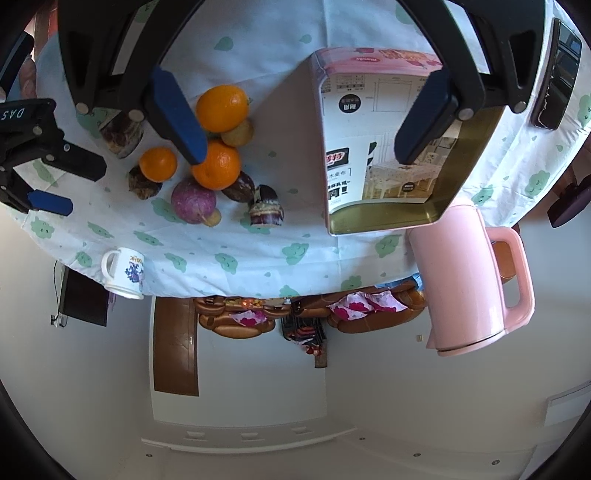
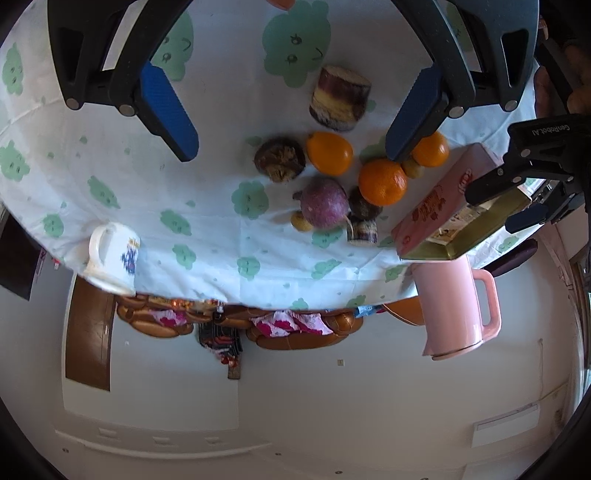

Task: Organize fruits
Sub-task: 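Close the right gripper around the cylindrical cake roll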

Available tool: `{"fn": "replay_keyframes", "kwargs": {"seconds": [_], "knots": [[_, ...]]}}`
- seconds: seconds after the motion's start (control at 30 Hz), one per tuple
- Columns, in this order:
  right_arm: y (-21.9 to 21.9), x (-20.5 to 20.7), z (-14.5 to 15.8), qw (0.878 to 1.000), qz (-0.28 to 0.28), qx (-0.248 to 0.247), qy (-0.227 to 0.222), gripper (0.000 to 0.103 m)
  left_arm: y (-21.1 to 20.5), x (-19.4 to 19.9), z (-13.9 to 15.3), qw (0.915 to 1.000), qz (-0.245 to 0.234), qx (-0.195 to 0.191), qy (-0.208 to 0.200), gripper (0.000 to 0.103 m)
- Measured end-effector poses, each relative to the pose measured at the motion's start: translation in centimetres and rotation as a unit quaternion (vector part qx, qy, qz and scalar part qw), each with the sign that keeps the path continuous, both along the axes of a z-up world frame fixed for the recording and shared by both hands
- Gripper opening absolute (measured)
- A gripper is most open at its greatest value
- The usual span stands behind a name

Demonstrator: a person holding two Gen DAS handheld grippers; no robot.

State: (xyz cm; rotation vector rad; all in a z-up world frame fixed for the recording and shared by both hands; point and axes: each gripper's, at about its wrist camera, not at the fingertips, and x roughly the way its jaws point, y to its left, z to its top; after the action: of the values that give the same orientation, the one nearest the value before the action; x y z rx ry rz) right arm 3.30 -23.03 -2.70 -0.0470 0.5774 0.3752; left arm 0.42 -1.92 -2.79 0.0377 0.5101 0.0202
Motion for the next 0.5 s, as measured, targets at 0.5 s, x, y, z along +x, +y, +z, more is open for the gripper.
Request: {"fn": "replay_keyframes", "kwargs": {"seconds": [0.5], "knots": [[1.5, 1.5, -3.3, 0.994, 0.063, -0.004, 0.090, 0.066, -2.0, -0.6, -0.8, 0.9992, -0.039, 0.002, 0.008, 0.085]]}}
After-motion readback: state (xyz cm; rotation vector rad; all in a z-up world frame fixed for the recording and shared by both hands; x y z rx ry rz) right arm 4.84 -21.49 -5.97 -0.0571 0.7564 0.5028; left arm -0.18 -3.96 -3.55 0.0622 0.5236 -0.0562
